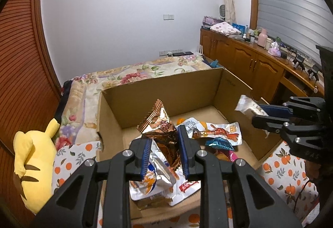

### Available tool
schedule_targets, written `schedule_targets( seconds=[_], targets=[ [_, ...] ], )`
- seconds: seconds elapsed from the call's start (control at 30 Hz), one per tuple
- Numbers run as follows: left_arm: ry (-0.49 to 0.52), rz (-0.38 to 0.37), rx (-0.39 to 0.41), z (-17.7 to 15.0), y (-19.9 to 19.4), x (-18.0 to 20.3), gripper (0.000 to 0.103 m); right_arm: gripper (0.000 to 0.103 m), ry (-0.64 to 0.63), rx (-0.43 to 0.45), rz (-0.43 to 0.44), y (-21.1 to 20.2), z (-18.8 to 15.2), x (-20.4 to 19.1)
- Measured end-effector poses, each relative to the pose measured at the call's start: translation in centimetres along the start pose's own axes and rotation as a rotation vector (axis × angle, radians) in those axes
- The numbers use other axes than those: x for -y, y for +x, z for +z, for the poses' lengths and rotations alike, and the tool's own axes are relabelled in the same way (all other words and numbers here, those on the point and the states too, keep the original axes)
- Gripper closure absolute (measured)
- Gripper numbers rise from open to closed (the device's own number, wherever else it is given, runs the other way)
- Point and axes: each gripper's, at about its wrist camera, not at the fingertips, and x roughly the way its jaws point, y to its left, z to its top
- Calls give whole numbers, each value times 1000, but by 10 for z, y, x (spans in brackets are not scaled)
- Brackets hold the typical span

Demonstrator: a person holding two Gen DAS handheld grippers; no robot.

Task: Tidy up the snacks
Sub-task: 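Lower both snacks into the box and open both tools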

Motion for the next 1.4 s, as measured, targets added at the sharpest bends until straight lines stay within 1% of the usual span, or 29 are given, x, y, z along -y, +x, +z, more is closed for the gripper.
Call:
schedule_targets(
  seconds=[0.1, 0.23, 0.43, 0.5, 0.6, 0.83, 1.13, 1.4],
  targets=[
    [7, -6, -10, 4, 8, 3, 78, 83, 6, -13, 4, 13, 3, 3],
    [20, -10, -12, 7, 16, 8, 76, 83, 46, -39, 40, 30, 3, 8],
    [14, 0, -20, 9, 27, 3, 74, 83, 63, -58, 69, 49, 2, 0],
    [8, 8, -19, 9, 28, -1, 73, 83, 60, -66, 71, 56, 3, -3],
    [-7, 17, -12, 9, 27, -8, 69, 83, 64, -75, 78, 64, 3, -7],
    [-24, 41, 2, 4, 20, -20, 68, 81, 67, -94, 75, 76, 3, -19],
    [-35, 58, 17, -6, 9, -20, 66, 78, 67, -82, 53, 76, 6, -22],
    [-38, 56, 33, -16, -11, -14, 64, 78, 88, -51, 24, 56, -2, -20]
  ],
)
